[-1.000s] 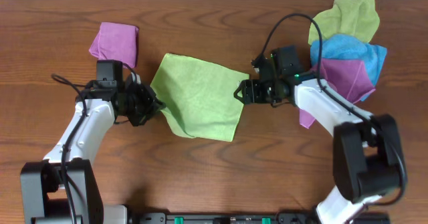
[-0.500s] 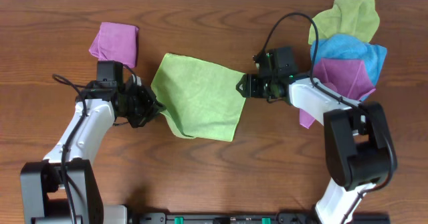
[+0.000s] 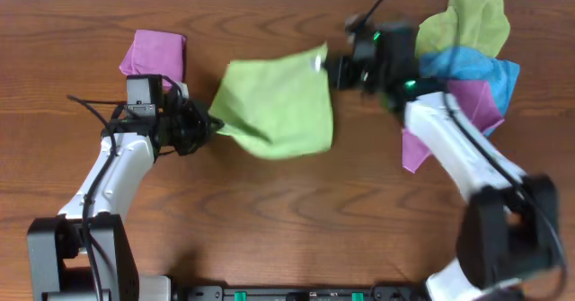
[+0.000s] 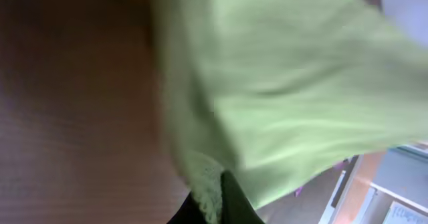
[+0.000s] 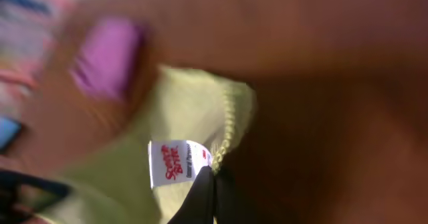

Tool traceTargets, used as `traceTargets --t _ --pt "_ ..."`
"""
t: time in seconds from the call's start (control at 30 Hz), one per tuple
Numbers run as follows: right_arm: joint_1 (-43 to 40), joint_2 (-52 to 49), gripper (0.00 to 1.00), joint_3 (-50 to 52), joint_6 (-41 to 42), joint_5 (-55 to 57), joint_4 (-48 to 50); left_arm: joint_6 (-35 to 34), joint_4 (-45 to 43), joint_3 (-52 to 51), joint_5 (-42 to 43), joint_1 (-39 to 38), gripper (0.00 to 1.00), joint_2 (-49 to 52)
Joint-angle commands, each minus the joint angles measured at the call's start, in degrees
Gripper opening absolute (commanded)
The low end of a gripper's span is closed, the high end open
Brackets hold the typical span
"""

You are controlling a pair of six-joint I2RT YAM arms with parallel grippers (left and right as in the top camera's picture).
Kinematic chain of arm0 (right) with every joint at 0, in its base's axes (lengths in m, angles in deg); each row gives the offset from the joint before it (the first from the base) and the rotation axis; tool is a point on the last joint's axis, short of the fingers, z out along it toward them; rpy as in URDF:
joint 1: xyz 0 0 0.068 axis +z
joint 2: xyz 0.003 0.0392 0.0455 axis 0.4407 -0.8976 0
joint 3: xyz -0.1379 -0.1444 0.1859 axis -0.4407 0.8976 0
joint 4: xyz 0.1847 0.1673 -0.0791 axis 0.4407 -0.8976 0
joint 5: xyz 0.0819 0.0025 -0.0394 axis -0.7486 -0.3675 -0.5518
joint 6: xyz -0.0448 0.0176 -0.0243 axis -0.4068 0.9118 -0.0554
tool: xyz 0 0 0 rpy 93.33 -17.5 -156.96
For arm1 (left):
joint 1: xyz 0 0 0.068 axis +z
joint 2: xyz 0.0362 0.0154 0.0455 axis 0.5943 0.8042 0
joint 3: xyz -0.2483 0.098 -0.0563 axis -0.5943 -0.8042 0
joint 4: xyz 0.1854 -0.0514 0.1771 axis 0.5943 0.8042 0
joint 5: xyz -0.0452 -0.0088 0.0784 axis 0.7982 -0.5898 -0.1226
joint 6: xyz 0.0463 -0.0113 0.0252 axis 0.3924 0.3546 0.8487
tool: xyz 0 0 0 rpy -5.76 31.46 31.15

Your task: Fold the cloth

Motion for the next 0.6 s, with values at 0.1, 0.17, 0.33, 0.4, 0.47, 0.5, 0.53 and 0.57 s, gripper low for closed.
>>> traceTargets --t 0.1,0.17,0.33,0.4,0.47,0.5,0.53,0.57 --pt "-1.09 0.83 0.02 -4.70 -1.95 8.41 -0.57 -0.79 -0.57 1.20 0.33 0.02 0.06 -0.92" --pt "-1.05 -0.33 0.27 -4.70 -1.90 11.28 -0.17 -0.61 -0.55 1.20 0.35 0.02 0.06 -0.92" --pt "-1.05 -0.09 0.56 -4.70 -1.25 10.43 -3.21 -0.61 -0.55 1.20 0.35 0.02 0.06 -0.92" --pt "-1.05 0.81 0.57 -4.70 -1.16 6.69 -7.98 -0.61 -0.55 1.20 0.35 0.02 0.06 -0.92" --pt "-1.05 1.73 0.59 -4.72 0.33 1.64 -14.86 -0.48 -0.46 1.20 0.35 0.02 0.06 -0.92" --pt "-1.05 1.99 0.61 -4.72 0.31 -0.26 -18.40 0.09 -0.44 1.20 0.35 0.02 0.06 -0.92" --pt "-1.05 2.19 0.62 -4.72 0.33 -1.36 -21.77 0.72 -0.37 1.20 0.35 0.02 0.06 -0.92" --pt "-0.94 2.21 0.64 -4.70 0.28 -2.60 -26.88 1.49 0.00 1.20 0.33 0.02 0.06 -0.92"
